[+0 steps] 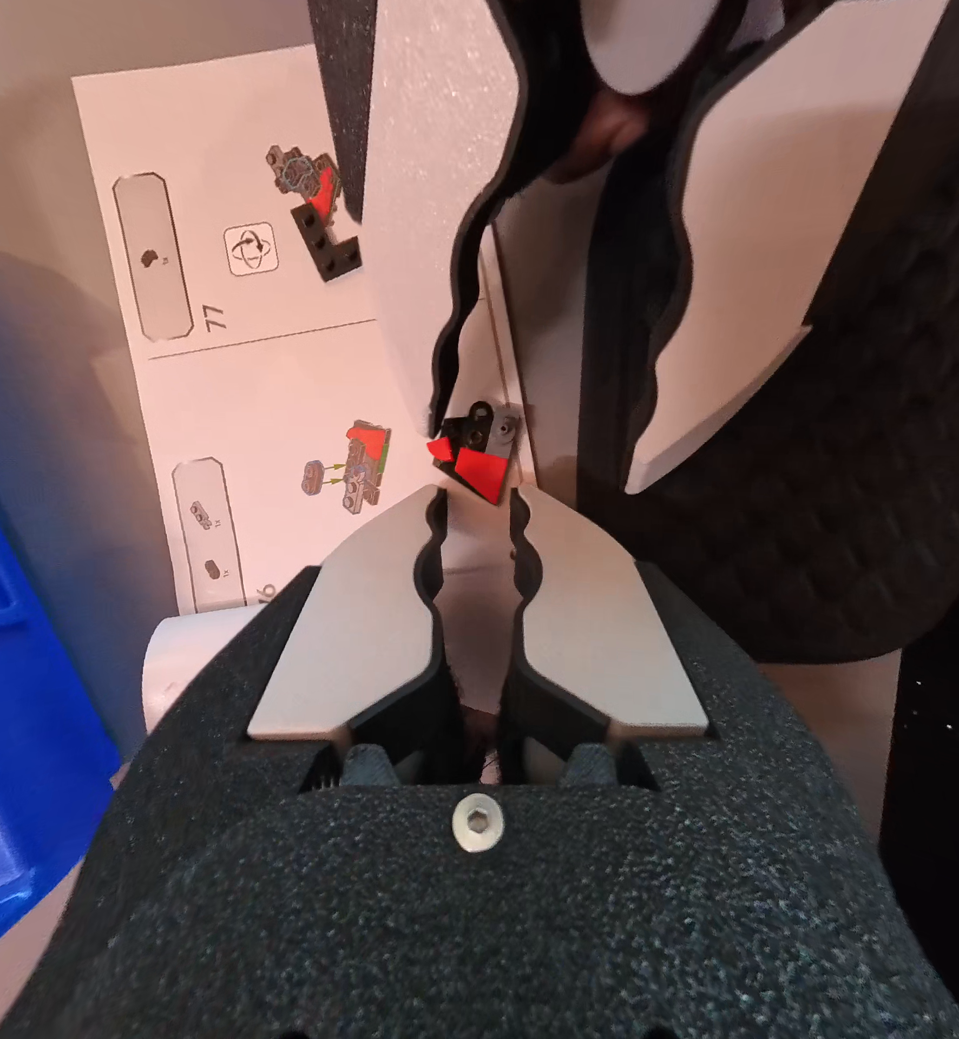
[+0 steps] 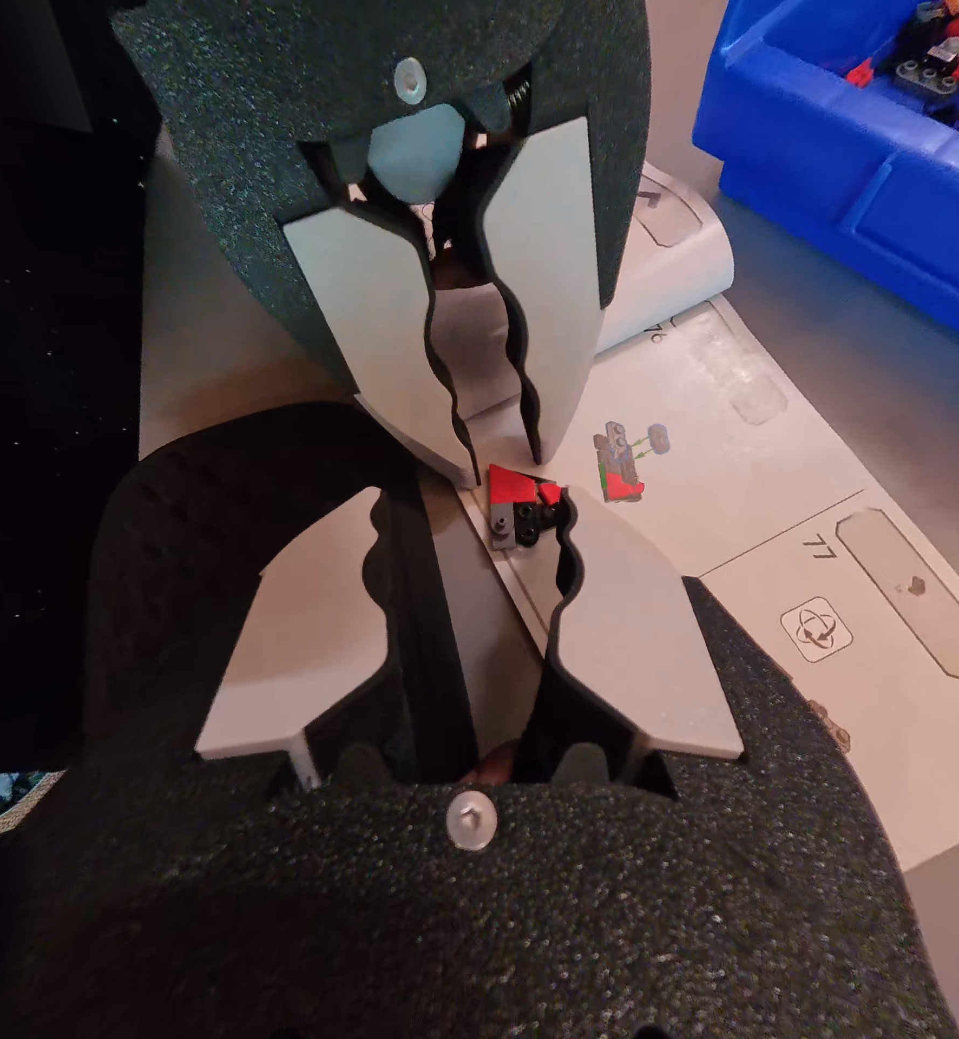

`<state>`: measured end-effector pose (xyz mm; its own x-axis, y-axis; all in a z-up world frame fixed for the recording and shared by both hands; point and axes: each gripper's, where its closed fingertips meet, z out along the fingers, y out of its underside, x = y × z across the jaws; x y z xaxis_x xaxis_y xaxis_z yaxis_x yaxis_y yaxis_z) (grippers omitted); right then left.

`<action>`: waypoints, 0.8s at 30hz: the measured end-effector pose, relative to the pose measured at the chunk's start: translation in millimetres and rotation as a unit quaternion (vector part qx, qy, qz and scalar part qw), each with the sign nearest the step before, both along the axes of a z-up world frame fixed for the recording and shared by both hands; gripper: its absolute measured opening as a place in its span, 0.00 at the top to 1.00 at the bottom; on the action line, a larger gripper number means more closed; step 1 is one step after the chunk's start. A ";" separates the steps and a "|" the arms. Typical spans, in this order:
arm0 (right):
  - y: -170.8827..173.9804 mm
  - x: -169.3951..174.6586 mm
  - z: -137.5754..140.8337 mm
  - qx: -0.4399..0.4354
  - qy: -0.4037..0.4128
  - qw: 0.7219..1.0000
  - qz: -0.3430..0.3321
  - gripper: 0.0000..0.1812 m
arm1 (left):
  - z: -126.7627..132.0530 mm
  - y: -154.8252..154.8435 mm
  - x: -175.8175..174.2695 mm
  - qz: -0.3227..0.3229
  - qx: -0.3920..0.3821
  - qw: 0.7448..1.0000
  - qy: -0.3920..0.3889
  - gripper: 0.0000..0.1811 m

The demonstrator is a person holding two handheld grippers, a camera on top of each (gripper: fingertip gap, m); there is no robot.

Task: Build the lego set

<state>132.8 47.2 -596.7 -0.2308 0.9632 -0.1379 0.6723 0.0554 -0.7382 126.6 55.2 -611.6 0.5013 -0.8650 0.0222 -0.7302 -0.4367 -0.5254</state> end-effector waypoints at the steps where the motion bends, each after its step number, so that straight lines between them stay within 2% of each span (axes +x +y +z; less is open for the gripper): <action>1: 0.2 -0.5 -1.0 0.001 0.000 1.000 0.000 0.67 | -0.8 -0.1 -0.3 0.000 0.000 1.000 -0.001 0.88; 15: -7.9 -2.3 -3.1 -0.016 -0.015 1.000 -0.004 0.67 | -1.0 0.7 4.2 0.004 0.016 1.000 -0.012 0.87; 24: -10.2 -3.3 -4.2 0.010 -0.045 0.999 0.002 0.66 | -1.0 0.3 5.4 -0.002 0.018 1.000 -0.022 0.89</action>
